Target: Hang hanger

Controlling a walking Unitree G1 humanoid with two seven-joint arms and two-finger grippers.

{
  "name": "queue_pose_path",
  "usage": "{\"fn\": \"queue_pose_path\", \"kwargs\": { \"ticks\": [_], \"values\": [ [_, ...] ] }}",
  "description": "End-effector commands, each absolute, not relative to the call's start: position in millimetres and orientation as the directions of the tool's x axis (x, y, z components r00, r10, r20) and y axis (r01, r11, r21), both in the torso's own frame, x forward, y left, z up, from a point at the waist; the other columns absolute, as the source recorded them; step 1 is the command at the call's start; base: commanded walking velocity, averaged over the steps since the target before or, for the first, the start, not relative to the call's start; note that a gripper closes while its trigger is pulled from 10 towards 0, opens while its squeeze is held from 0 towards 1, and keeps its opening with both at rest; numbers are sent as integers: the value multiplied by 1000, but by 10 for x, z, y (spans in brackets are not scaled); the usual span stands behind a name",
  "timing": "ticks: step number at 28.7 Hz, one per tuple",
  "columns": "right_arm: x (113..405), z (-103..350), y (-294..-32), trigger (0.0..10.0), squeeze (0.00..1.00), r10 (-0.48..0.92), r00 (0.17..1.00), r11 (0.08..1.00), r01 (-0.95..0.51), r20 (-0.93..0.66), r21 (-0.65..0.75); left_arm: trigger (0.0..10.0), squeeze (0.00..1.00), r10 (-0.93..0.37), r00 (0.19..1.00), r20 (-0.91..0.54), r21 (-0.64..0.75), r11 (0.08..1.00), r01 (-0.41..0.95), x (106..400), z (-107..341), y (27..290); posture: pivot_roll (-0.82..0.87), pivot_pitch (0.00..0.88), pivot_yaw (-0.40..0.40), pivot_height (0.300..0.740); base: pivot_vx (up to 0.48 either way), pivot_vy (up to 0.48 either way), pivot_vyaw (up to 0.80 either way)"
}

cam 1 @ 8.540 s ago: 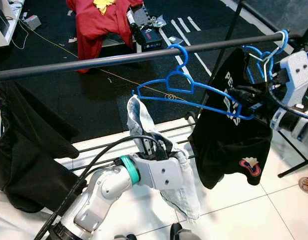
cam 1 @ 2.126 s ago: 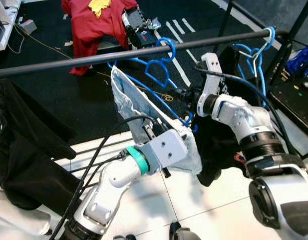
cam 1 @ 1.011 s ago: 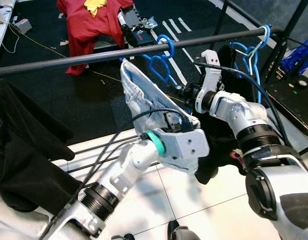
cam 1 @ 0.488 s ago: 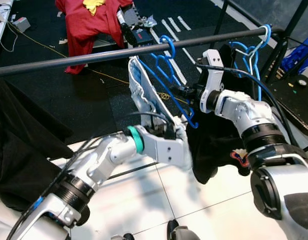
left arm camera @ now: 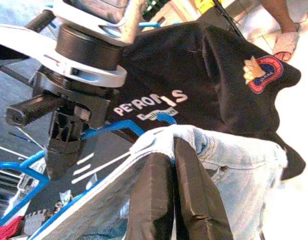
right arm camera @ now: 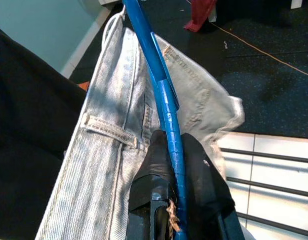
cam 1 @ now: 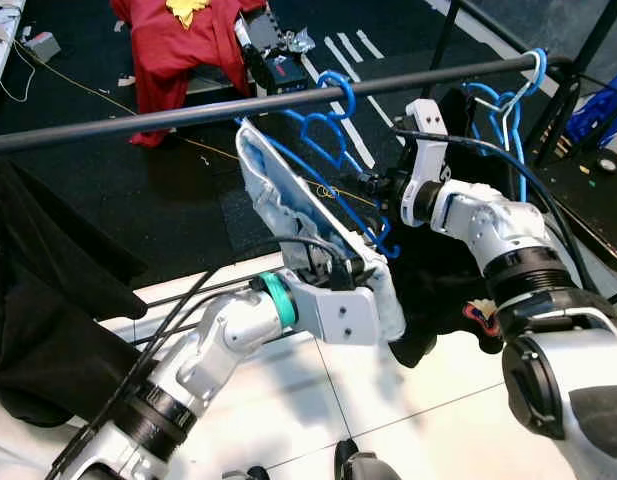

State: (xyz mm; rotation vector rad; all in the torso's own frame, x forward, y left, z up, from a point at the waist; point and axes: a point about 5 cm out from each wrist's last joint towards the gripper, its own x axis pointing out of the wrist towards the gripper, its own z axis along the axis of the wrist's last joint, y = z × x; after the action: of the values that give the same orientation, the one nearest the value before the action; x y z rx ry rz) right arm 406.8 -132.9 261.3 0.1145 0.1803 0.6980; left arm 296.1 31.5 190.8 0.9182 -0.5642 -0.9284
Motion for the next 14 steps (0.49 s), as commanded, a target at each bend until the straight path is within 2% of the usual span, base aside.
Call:
{"fn": "queue_pose_path", "kwargs": {
  "ticks": [1, 9, 11, 14],
  "values": [
    [4081, 2586, -1342, 10000, 0, 627, 767, 777, -605, -131, 176, 10000, 0, -919, 394, 26, 863, 220, 454, 2775, 1876, 116, -185, 199, 47, 740, 0, 0, 0],
    [4088, 2598, -1338, 10000, 0, 624, 771, 779, -602, -127, 177, 10000, 0, -928, 372, 17, 831, 220, 510, 2728, 1815, 47, -186, 197, 47, 740, 0, 0, 0],
    [4097, 2606, -1332, 10000, 0, 616, 779, 785, -593, -121, 179, 10000, 0, -939, 343, 26, 810, 221, 543, 2635, 1760, -88, -194, 199, 50, 740, 0, 0, 0],
    [4101, 2609, -1333, 10000, 0, 611, 783, 789, -588, -120, 180, 10000, 0, -943, 332, 32, 806, 221, 549, 2591, 1747, -141, -194, 199, 50, 740, 0, 0, 0]
  ]
}}
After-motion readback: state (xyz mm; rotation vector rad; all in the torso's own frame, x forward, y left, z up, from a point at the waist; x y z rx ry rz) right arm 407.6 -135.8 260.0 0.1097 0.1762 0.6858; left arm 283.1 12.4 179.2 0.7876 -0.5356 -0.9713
